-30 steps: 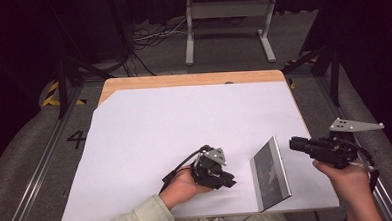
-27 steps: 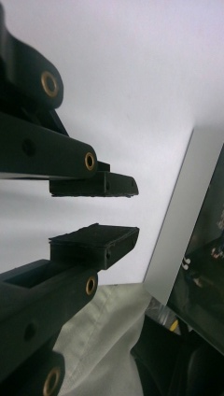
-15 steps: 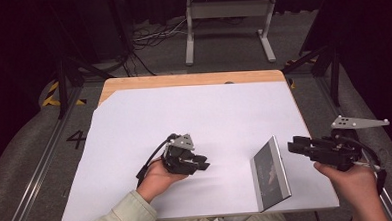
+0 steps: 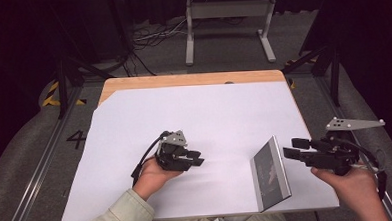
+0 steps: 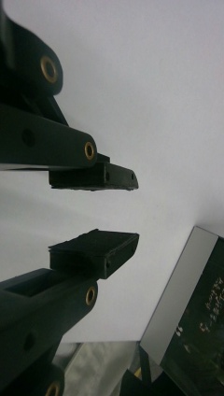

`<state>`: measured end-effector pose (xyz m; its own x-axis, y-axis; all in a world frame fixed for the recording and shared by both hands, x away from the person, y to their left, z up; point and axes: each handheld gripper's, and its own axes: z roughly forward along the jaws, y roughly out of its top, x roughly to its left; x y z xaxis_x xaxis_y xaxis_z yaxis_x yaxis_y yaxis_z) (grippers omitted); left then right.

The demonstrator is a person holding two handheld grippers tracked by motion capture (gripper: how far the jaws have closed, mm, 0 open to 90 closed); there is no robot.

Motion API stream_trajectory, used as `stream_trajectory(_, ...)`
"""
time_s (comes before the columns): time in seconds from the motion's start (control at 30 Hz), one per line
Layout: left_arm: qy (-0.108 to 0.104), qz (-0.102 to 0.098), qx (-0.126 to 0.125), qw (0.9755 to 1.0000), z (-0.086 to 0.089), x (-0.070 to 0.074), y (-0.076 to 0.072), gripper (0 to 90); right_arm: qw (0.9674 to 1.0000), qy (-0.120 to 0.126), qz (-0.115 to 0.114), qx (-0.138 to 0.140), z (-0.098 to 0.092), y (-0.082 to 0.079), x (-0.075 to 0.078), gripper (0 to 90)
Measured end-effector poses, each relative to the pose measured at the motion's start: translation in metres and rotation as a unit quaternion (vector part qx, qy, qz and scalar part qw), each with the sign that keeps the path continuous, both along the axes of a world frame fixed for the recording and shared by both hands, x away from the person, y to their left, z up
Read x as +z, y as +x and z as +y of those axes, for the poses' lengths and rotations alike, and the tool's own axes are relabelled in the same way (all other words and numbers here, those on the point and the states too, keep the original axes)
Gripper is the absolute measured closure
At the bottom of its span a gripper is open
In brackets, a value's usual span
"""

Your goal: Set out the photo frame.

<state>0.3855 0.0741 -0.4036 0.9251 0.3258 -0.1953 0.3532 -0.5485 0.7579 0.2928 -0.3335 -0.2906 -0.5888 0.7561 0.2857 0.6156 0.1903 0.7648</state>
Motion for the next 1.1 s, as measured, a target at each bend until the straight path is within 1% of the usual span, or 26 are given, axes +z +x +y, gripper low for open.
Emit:
stream_trajectory(0.03,0.000,0.000,0.000,1.0000,0.000,0.000,0.000,68.2,1.0000,0.000,0.000,0.000,0.000,0.000,0.000,41.4)
stream_trajectory(0.07,-0.002,0.001,0.005,1.0000,0.002,0.000,0.001,68.2,1.0000,-0.002,0.003,0.001,0.001,0.000,0.000,40.3)
stream_trajectory(0.1,-0.006,0.000,0.014,0.9999,0.006,0.001,0.004,68.1,0.9999,-0.010,0.002,0.008,0.006,-0.001,-0.001,39.4)
stream_trajectory(0.2,-0.012,0.004,0.020,0.9997,0.010,0.001,0.006,68.1,0.9999,-0.012,0.003,0.010,0.009,-0.001,-0.002,39.1)
stream_trajectory(0.23,-0.014,0.004,0.025,0.9996,0.011,0.001,0.006,68.2,0.9998,-0.015,0.006,0.009,0.012,-0.001,-0.003,38.8)
stream_trajectory(0.3,-0.016,0.004,0.024,0.9996,0.012,0.002,0.006,68.5,0.9996,-0.023,0.012,0.007,0.015,-0.001,-0.007,38.5)
stream_trajectory(0.33,-0.019,0.007,0.024,0.9995,0.014,0.002,0.007,68.6,0.9994,-0.029,0.017,0.006,0.017,0.001,-0.010,38.0)
stream_trajectory(0.4,-0.021,0.007,0.027,0.9994,0.014,0.002,0.007,68.8,0.9993,-0.030,0.020,0.006,0.018,0.001,-0.012,37.7)
stream_trajectory(0.43,-0.021,0.006,0.027,0.9994,0.015,0.002,0.008,68.8,0.9991,-0.032,0.026,0.005,0.019,0.002,-0.013,37.1)
stream_trajectory(0.47,-0.022,0.009,0.029,0.9993,0.016,0.002,0.008,68.8,0.9988,-0.037,0.030,0.004,0.020,0.003,-0.015,37.0)
stream_trajectory(0.57,-0.024,0.008,0.031,0.9992,0.016,0.002,0.009,68.9,0.9978,-0.053,0.041,0.003,0.025,0.004,-0.020,37.0)
stream_trajectory(0.63,-0.023,0.008,0.032,0.9992,0.016,0.002,0.009,69.0,0.9977,-0.055,0.040,0.005,0.027,0.005,-0.021,37.0)
stream_trajectory(0.67,-0.022,0.007,0.031,0.9993,0.016,0.002,0.009,69.7,0.9971,-0.061,0.044,0.011,0.030,0.005,-0.023,37.4)
stream_trajectory(0.77,-0.021,0.007,0.032,0.9992,0.017,0.002,0.009,70.1,0.9967,-0.064,0.048,0.012,0.032,0.006,-0.025,37.6)
stream_trajectory(0.8,-0.023,0.009,0.034,0.9991,0.018,0.001,0.010,70.2,0.9962,-0.070,0.051,0.012,0.034,0.007,-0.026,38.8)
stream_trajectory(0.93,-0.025,0.010,0.034,0.9991,0.019,0.001,0.010,70.4,0.9950,-0.080,0.058,0.014,0.037,0.007,-0.028,42.1)
stream_trajectory(1.1,-0.024,0.010,0.034,0.9991,0.019,0.001,0.011,70.4,0.9936,-0.093,0.061,0.019,0.042,0.007,-0.030,47.8)
